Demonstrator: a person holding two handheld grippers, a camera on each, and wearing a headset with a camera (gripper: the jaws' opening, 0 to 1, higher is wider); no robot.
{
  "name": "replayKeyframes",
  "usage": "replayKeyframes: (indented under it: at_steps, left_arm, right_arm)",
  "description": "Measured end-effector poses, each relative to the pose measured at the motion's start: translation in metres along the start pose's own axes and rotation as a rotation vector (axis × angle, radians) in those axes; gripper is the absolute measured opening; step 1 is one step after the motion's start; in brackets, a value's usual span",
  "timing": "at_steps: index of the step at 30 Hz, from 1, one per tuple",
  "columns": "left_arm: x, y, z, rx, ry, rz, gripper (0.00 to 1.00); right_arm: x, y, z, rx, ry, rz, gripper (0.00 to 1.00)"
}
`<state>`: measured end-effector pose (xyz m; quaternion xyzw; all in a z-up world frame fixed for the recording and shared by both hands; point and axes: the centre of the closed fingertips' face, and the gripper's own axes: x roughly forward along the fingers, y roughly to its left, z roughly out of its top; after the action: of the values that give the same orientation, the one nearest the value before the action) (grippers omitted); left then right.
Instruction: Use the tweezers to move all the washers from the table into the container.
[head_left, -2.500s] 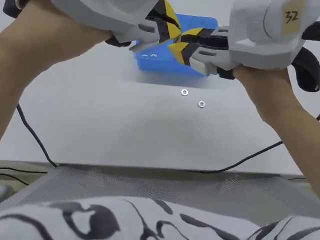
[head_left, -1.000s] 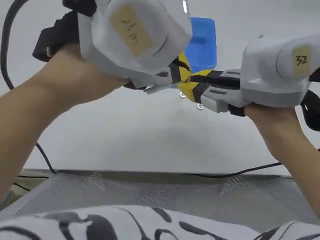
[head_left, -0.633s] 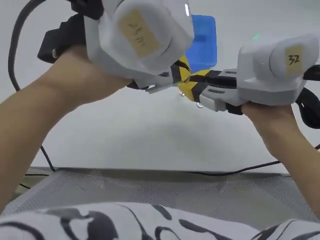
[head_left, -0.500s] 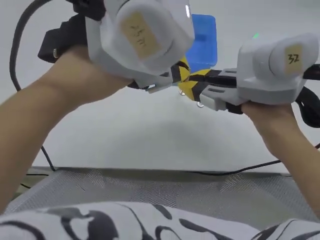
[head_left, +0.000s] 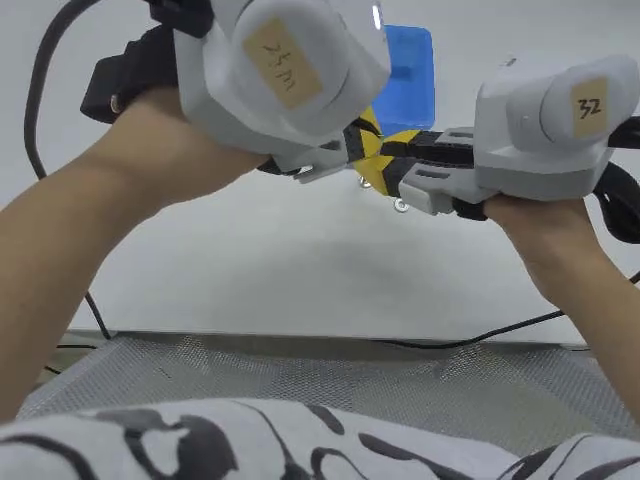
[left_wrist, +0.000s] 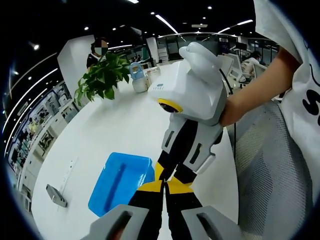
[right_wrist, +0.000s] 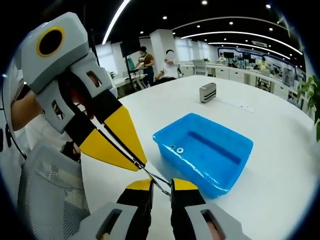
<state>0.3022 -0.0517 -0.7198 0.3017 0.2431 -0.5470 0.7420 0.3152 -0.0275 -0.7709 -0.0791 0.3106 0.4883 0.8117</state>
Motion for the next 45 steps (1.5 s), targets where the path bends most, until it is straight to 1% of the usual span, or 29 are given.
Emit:
replayKeyframes:
  at_steps: [4, 5, 6, 10, 15, 18, 21, 26, 29, 35, 38, 42, 45]
  left_arm:
    - [0.001, 0.001, 0.000, 0.001, 0.000, -0.003, 0.00]
    - [0.001, 0.001, -0.001, 0.001, 0.000, -0.004, 0.00]
    - [0.002, 0.001, 0.000, 0.004, -0.002, -0.003, 0.00]
    - [0.003, 0.001, 0.000, 0.006, -0.002, -0.004, 0.00]
    - [0.003, 0.003, -0.001, -0.001, -0.003, 0.000, 0.00]
    - [0.002, 0.002, 0.000, 0.006, -0.003, -0.001, 0.00]
    - [0.000, 0.002, 0.003, 0.007, -0.010, -0.003, 0.00]
    - [-0.004, 0.004, 0.008, 0.000, -0.035, -0.003, 0.00]
    - [-0.007, 0.004, 0.013, 0.006, -0.040, -0.006, 0.00]
    - [-0.012, 0.007, 0.019, 0.027, -0.055, -0.009, 0.00]
    - [-0.016, 0.007, 0.022, 0.047, -0.056, -0.019, 0.00]
    - [-0.021, 0.009, 0.025, 0.100, -0.044, -0.041, 0.00]
    - [-0.024, 0.010, 0.025, 0.128, -0.033, -0.071, 0.00]
  right_arm:
    - [0.003, 0.001, -0.001, -0.027, 0.014, 0.006, 0.09]
    - [0.003, 0.001, -0.001, -0.054, 0.020, 0.012, 0.08]
    - [0.003, 0.001, -0.001, -0.054, 0.020, 0.010, 0.08]
    - [0.003, 0.002, -0.003, -0.107, 0.033, -0.010, 0.06]
    - [0.003, 0.000, -0.002, -0.110, 0.032, -0.018, 0.05]
    - [0.003, 0.001, -0.001, -0.120, 0.035, -0.020, 0.05]
    - [0.002, 0.002, 0.001, -0.131, 0.036, -0.021, 0.05]
    - [-0.005, 0.002, 0.007, -0.142, 0.028, -0.033, 0.05]
    - [-0.008, 0.003, 0.011, -0.157, 0.028, -0.036, 0.04]
    - [-0.011, 0.004, 0.018, -0.197, 0.036, -0.037, 0.04]
    - [-0.012, 0.006, 0.022, -0.228, 0.037, -0.029, 0.04]
    - [-0.012, 0.008, 0.029, -0.266, 0.032, -0.008, 0.04]
    - [-0.012, 0.009, 0.032, -0.295, 0.034, 0.001, 0.03]
